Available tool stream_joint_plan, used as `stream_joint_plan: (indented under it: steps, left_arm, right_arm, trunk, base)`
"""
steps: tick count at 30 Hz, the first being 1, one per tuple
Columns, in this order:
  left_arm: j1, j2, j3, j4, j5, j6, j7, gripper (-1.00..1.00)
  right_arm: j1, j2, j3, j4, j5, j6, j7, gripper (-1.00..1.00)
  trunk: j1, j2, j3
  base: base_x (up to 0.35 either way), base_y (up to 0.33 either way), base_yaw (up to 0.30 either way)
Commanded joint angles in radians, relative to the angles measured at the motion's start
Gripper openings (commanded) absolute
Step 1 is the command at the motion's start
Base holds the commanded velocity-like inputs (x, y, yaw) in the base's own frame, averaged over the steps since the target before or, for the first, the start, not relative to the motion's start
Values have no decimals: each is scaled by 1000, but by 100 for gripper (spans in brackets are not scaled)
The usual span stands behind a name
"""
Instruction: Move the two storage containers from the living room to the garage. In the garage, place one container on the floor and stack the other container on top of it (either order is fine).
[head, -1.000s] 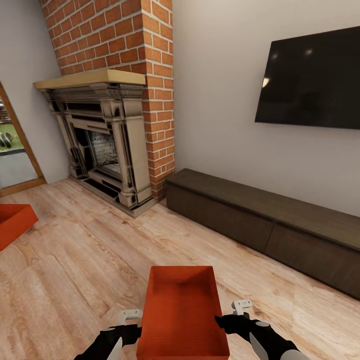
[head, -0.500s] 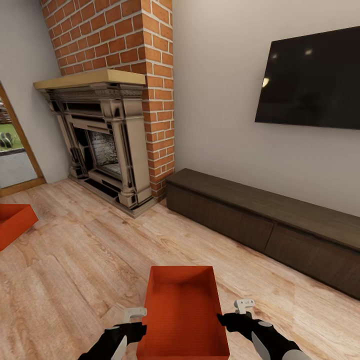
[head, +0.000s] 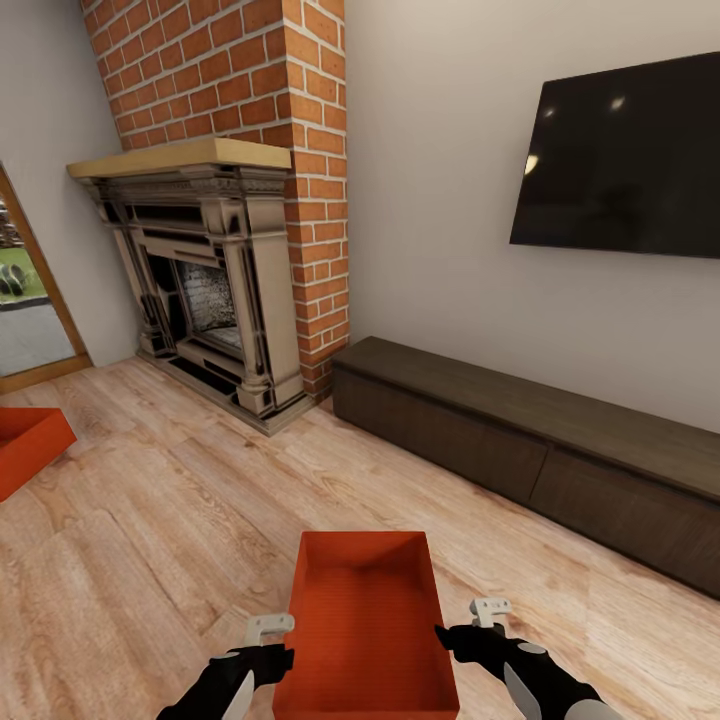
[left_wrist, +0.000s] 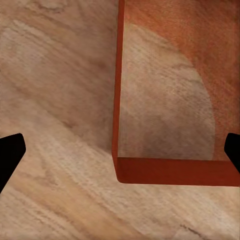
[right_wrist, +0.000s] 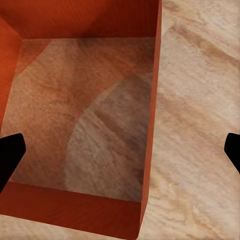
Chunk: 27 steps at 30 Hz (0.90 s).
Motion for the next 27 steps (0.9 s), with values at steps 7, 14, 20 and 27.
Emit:
stream_joint_plan:
  steps: [7, 14, 20, 27]
  left_arm:
    - [0, 0, 5, -2, -1, 5, 1, 100]
    - [0, 0, 5, -2, -1, 4, 1, 100]
    - [0, -1, 5, -2, 0, 4, 1, 100]
    - [0, 0, 5, -2, -1, 4, 1, 100]
  right_arm:
    - [-1, 0, -6, 0, 3, 0, 6, 100]
    - [-1, 0, -6, 0, 3, 0, 5, 100]
    - [-1, 0, -6, 0, 3, 0, 5, 100]
    - [-1, 0, -6, 0, 3, 0, 5, 100]
  trunk:
    - [11, -22, -10]
    - [11, -22, -10]
    - [11, -22, -10]
    - [11, -22, -10]
  base:
    - [0, 0, 0]
    - [0, 0, 0]
    - [0, 0, 0]
    - [0, 0, -45]
